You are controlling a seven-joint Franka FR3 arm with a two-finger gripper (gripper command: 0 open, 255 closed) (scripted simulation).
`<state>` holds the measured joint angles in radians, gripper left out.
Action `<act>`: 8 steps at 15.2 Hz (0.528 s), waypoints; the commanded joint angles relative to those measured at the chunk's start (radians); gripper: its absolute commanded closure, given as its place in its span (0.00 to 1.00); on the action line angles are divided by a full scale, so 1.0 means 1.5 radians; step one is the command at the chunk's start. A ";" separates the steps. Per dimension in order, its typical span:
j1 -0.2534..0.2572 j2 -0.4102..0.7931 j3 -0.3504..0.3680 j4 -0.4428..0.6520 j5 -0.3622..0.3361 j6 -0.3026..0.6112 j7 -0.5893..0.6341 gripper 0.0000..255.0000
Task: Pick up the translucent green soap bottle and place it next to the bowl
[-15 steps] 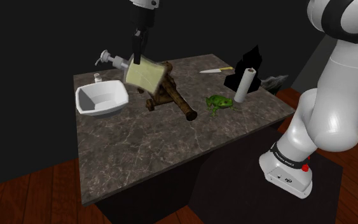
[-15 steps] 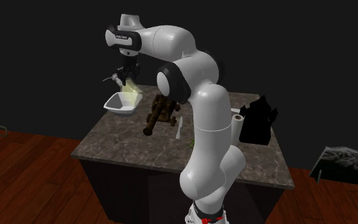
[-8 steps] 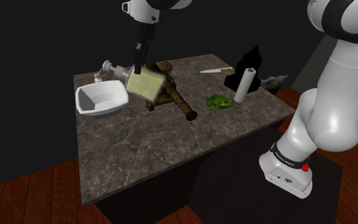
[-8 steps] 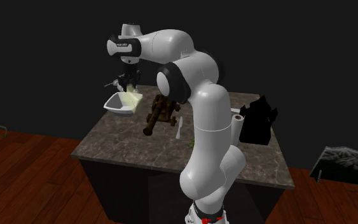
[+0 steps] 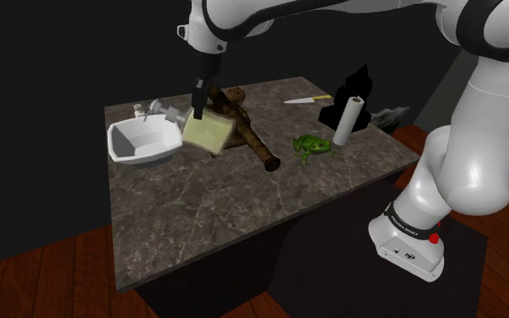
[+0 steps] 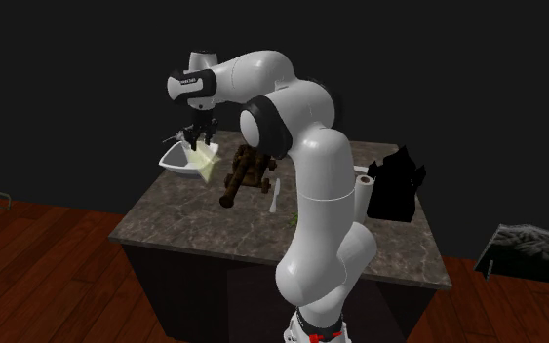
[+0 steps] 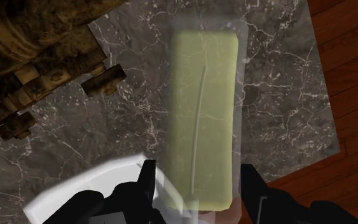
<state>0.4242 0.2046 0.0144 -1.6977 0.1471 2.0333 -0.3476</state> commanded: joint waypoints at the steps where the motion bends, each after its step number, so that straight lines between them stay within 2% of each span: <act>1: 0.000 0.003 0.000 -0.013 0.001 0.017 -0.003 1.00; 8: 0.000 0.018 0.001 -0.056 0.006 0.074 -0.011 1.00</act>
<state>0.4242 0.2318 0.0155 -1.7695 0.1545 2.1315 -0.3633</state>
